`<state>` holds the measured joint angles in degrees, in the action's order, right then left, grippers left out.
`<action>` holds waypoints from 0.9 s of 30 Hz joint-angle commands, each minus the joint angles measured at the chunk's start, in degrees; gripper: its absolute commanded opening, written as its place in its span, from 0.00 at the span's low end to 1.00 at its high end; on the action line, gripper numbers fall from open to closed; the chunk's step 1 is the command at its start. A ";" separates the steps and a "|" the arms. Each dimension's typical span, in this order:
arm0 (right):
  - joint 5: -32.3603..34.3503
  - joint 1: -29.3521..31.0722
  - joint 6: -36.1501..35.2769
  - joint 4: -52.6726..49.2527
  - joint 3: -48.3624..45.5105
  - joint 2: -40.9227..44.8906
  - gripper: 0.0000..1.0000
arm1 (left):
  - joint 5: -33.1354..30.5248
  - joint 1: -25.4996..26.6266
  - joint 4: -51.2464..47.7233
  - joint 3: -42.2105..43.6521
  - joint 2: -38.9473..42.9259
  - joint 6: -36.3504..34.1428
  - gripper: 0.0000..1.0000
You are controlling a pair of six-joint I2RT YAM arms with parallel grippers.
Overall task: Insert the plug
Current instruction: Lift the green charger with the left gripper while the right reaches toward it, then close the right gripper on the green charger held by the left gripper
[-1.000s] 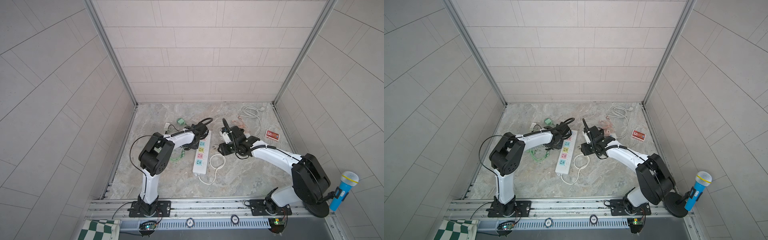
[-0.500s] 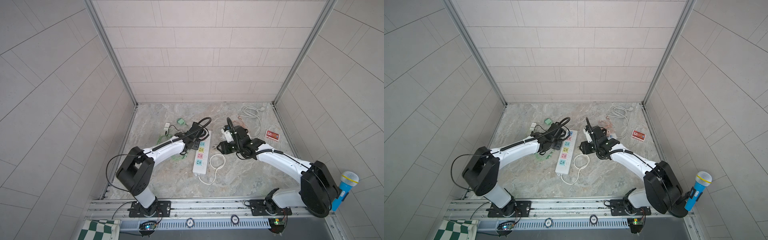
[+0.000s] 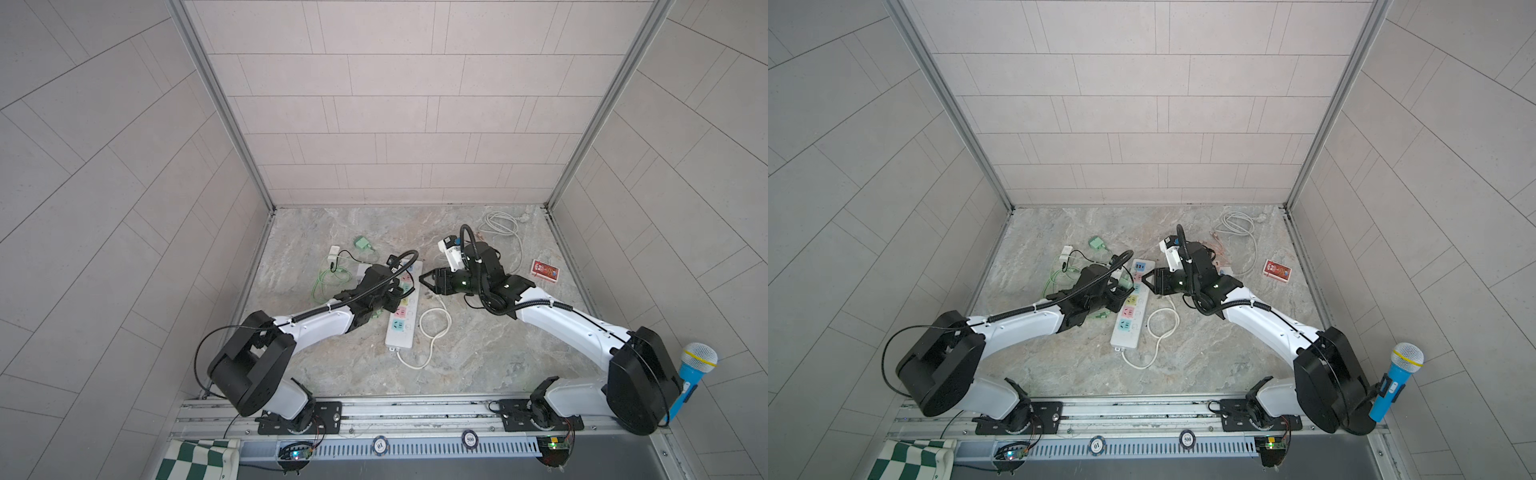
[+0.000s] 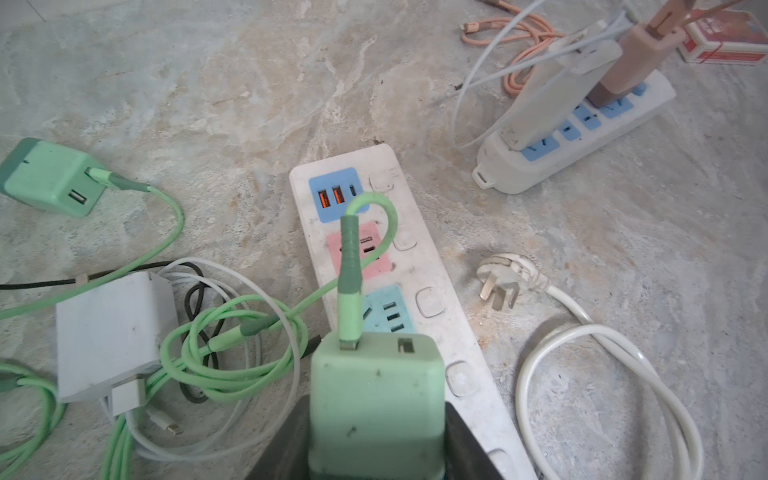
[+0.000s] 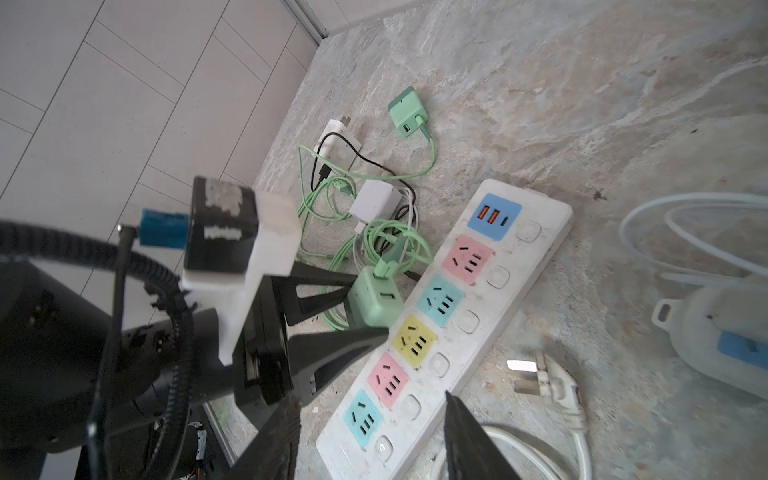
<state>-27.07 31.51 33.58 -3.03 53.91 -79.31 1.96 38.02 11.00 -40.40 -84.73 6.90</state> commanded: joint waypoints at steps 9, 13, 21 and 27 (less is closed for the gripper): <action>-5.81 0.30 3.60 3.32 5.81 -10.17 0.47 | 5.06 0.28 21.34 8.60 5.52 -6.31 0.22; -6.37 0.41 3.37 2.91 6.18 -11.48 0.47 | 5.10 0.23 22.56 9.38 5.48 -6.58 0.22; -9.49 0.93 4.28 5.36 6.88 -14.77 0.48 | 5.83 0.27 23.78 10.28 5.61 -7.32 0.22; -11.25 1.45 5.01 6.57 8.57 -17.47 0.44 | 5.31 0.26 25.27 10.97 5.01 -8.12 0.21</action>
<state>-36.80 32.38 37.89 1.78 60.90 -96.25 6.46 38.02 32.25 -29.82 -80.60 -0.05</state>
